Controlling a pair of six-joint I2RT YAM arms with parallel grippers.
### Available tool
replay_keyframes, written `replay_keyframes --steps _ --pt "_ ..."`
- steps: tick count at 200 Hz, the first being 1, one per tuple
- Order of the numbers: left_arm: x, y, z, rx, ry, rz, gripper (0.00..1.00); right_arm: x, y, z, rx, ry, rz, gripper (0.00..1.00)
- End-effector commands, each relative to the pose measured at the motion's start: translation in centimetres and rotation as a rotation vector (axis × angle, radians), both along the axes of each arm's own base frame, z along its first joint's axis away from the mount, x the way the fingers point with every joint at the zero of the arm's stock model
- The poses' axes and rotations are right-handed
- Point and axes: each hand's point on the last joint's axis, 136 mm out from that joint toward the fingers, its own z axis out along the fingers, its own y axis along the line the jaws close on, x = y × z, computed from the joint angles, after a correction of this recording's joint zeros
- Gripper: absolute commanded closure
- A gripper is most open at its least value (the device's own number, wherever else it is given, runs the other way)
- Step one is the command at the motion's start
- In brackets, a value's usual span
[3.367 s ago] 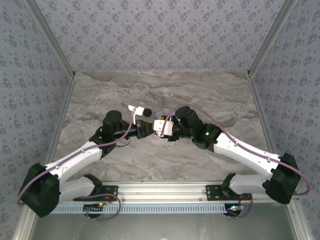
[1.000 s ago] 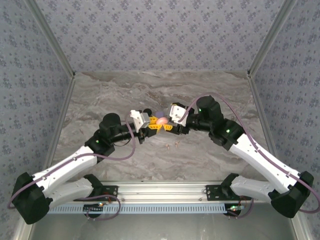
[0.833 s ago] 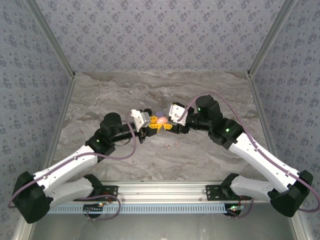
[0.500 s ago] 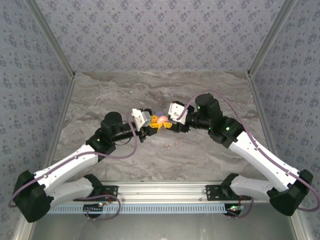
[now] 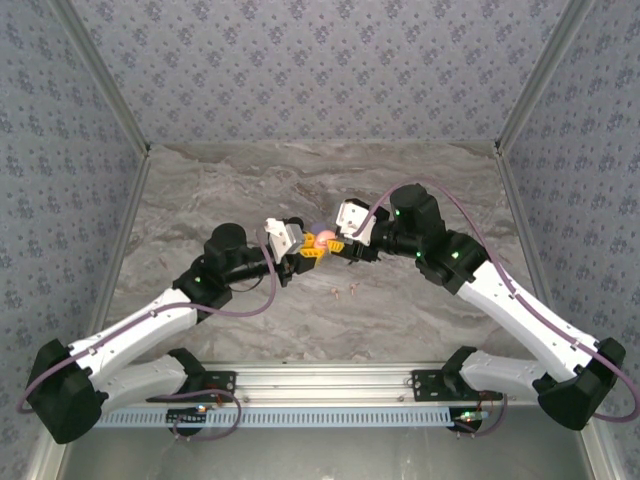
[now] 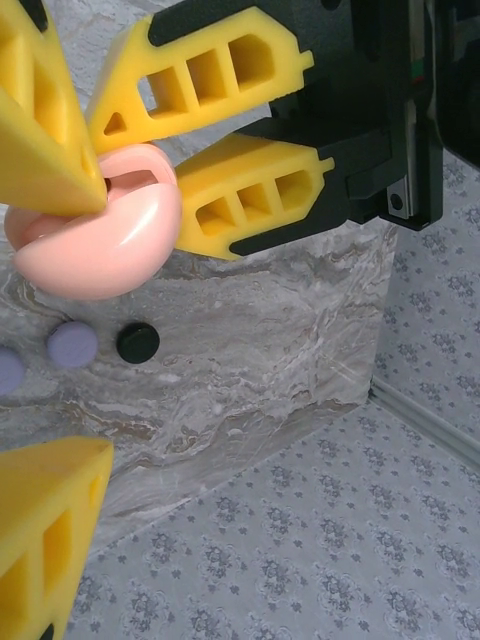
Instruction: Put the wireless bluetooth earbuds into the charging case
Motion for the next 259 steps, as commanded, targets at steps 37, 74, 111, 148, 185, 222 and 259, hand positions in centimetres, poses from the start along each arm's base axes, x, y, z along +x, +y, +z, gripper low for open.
replay_keyframes --steps 37,74,111,148,185,222,259 --pt "-0.5 -0.4 1.4 -0.016 -0.035 -0.032 1.00 1.0 -0.4 1.2 0.000 -0.020 -0.043 0.38" --pt "-0.5 -0.4 1.4 -0.016 -0.035 -0.031 1.00 1.0 -0.4 0.8 -0.005 0.002 -0.042 0.37" --pt "-0.4 -0.4 1.2 -0.013 -0.032 -0.026 1.00 0.6 -0.6 0.9 0.015 0.035 -0.031 0.37" --pt "0.2 0.2 0.6 -0.017 -0.026 0.028 1.00 -0.1 -1.7 1.9 0.079 0.081 -0.056 0.34" --pt "0.5 1.9 -1.2 -0.025 0.013 0.120 1.00 1.5 -5.0 -1.7 0.089 0.246 -0.330 0.30" --pt "-0.3 3.9 -1.8 -0.069 0.040 0.182 1.00 2.1 -7.2 -7.8 0.101 0.533 -0.594 0.31" --pt "-1.1 5.3 -1.3 -0.109 0.038 0.211 1.00 1.4 -7.3 -15.1 -0.001 0.826 -0.783 0.42"
